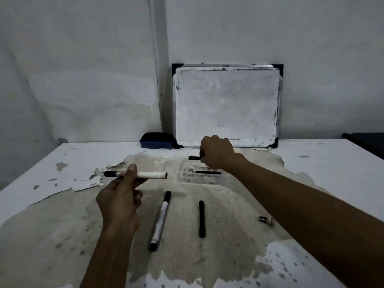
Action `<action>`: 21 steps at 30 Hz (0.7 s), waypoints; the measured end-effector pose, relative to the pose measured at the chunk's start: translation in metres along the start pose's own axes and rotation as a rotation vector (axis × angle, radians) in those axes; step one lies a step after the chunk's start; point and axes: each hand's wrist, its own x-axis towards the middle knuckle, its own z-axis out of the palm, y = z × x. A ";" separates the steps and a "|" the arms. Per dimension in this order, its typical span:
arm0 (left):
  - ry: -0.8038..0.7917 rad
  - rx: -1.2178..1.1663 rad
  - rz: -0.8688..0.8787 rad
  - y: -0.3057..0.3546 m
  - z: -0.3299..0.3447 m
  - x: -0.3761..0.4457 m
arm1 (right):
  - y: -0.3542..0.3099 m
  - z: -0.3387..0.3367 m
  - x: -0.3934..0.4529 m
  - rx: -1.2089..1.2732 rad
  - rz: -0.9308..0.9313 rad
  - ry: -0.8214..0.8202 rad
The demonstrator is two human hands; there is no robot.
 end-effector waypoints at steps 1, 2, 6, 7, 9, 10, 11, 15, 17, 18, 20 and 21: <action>0.002 -0.002 -0.004 -0.001 0.000 0.002 | -0.001 0.005 0.006 -0.036 -0.005 -0.035; 0.003 0.000 -0.006 -0.002 0.001 0.003 | -0.002 0.009 0.010 -0.071 -0.016 -0.068; -0.010 0.005 -0.008 -0.003 0.000 0.005 | -0.004 0.019 0.015 -0.162 -0.044 -0.160; -0.010 0.003 -0.008 -0.003 -0.001 0.006 | -0.005 0.019 0.016 -0.171 -0.040 -0.180; -0.012 0.001 -0.010 -0.003 -0.003 0.007 | -0.006 0.019 0.016 -0.179 -0.026 -0.210; -0.013 0.002 -0.013 -0.003 -0.003 0.007 | -0.006 0.019 0.016 -0.176 -0.020 -0.214; -0.011 0.002 -0.016 -0.004 -0.003 0.007 | -0.006 0.019 0.016 -0.163 -0.011 -0.215; -0.016 -0.001 -0.020 -0.004 -0.002 0.005 | -0.011 0.002 0.007 -0.034 0.027 -0.151; -0.023 0.008 -0.013 -0.004 -0.002 0.004 | -0.018 -0.014 -0.012 0.071 0.060 -0.083; -0.028 0.008 -0.011 -0.003 -0.002 0.003 | -0.023 -0.022 -0.026 0.116 0.081 -0.054; -0.038 0.005 -0.008 -0.003 -0.001 0.001 | -0.031 -0.031 -0.058 0.149 0.136 -0.067; -0.044 0.005 -0.010 -0.004 0.000 -0.001 | -0.035 -0.032 -0.075 0.132 0.168 -0.124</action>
